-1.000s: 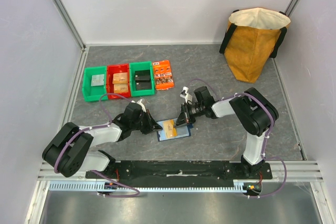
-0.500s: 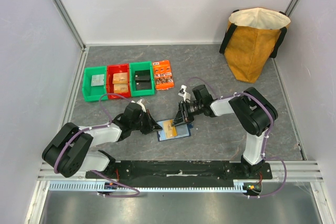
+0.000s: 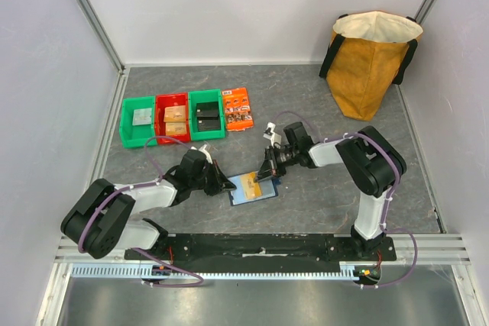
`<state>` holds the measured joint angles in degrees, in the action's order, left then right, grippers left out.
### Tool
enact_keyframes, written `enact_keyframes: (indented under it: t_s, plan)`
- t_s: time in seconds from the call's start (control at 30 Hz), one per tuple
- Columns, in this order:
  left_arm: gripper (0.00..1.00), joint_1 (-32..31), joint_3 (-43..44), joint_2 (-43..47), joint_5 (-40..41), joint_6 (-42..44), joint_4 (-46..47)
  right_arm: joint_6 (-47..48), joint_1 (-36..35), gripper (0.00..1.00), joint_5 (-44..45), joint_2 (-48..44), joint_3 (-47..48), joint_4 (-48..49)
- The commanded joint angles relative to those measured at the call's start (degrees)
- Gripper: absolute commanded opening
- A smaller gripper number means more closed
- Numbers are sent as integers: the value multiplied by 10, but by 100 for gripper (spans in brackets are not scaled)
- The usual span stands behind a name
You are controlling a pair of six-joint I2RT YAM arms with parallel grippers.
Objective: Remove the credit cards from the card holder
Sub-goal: Remove the credit card from the card holder.
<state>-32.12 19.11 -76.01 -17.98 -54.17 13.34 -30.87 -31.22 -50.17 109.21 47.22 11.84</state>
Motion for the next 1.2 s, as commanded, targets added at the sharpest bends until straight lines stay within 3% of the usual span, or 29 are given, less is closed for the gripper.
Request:
enact_keyframes:
  t_s: [0.0, 0.2, 0.33, 0.5, 0.63, 0.93, 1.17]
  plan:
    - [2, 0, -17, -1, 31, 24, -53, 33, 43, 0, 23, -45, -19, -30]
    - [5, 0, -21, 59, 46, 22, -62, 15, 75, 0, 35, -118, -48, -34]
    - [26, 0, 2, 126, 66, 31, -90, -30, 75, 0, 56, -180, -69, -5]
    - [66, 0, 32, 222, 90, 33, -102, -134, 74, 0, 115, -281, -113, 86]
    - [80, 0, 44, 287, 95, 30, -80, -229, 69, 0, 175, -360, -151, 175]
    - [83, -28, 41, 373, 80, -7, 47, -293, -46, 0, 417, -489, -196, 269]
    - [83, -90, 48, 351, 116, 7, 102, -312, -96, 0, 470, -480, -202, 323]
